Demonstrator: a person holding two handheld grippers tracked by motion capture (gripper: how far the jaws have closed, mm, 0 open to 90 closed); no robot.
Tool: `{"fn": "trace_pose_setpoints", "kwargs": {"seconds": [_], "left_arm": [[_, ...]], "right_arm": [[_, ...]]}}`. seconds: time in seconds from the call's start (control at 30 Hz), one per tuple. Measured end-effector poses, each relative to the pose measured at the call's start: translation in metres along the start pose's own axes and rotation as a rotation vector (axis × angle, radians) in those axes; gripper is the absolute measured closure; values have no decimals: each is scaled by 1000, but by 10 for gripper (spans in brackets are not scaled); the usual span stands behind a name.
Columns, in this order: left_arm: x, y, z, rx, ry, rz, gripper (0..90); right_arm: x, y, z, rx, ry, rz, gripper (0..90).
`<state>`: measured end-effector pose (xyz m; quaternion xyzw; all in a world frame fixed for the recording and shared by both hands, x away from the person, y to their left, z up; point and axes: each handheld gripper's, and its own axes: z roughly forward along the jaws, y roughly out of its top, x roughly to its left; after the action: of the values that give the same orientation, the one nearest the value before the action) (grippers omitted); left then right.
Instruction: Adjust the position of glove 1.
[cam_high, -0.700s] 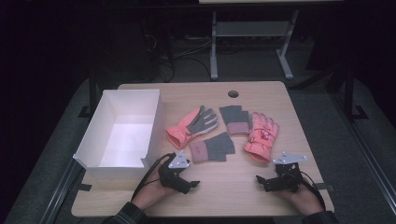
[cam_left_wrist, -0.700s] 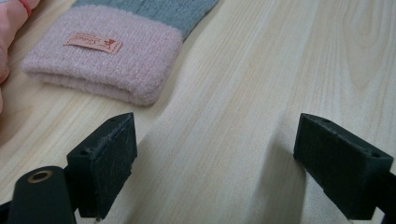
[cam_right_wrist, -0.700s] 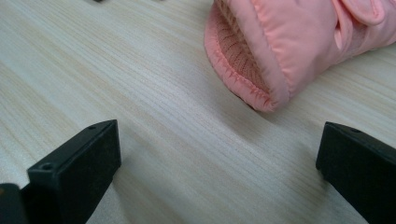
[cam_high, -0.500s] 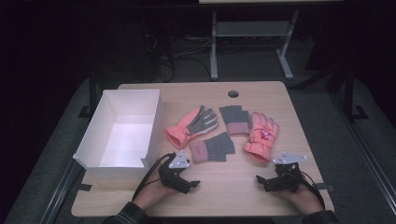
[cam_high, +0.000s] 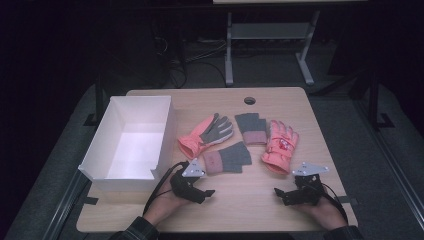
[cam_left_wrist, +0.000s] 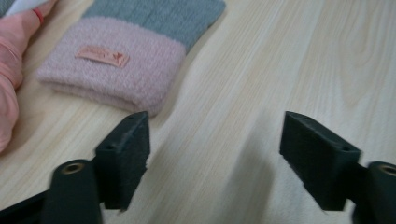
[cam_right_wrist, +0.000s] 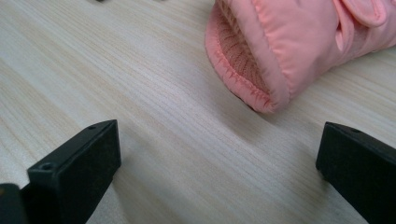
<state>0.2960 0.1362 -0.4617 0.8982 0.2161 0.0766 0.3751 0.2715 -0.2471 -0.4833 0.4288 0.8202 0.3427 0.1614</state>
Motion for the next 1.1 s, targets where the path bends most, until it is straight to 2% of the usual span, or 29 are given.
{"fn": "trace_pose_setpoints", "kwargs": {"seconds": [0.1,0.13,0.23,0.3,0.4,0.43,0.53,0.6,0.87,1.1], "left_arm": [[2,4,-3,2,-8,-17,336],[3,5,-3,-1,-9,-25,393],[5,9,-4,-8,-3,-31,485],[7,13,-4,-1,-8,-42,580],[8,20,-4,20,0,-34,731],[8,22,-4,28,2,-33,741],[11,28,-3,34,-3,-51,885],[13,31,-3,46,-10,-76,896],[25,48,5,25,33,-110,896],[39,64,12,17,94,-106,897]], "right_arm": [[0,0,0,1,1,1,0],[0,0,0,0,0,0,0],[0,0,0,0,0,0,0],[0,0,0,0,0,1,0],[0,0,0,0,0,0,0],[0,0,0,0,-1,1,0],[0,0,0,1,0,2,0],[0,0,0,1,-1,2,0],[0,0,0,3,0,5,0],[0,0,0,4,1,6,0]]}}
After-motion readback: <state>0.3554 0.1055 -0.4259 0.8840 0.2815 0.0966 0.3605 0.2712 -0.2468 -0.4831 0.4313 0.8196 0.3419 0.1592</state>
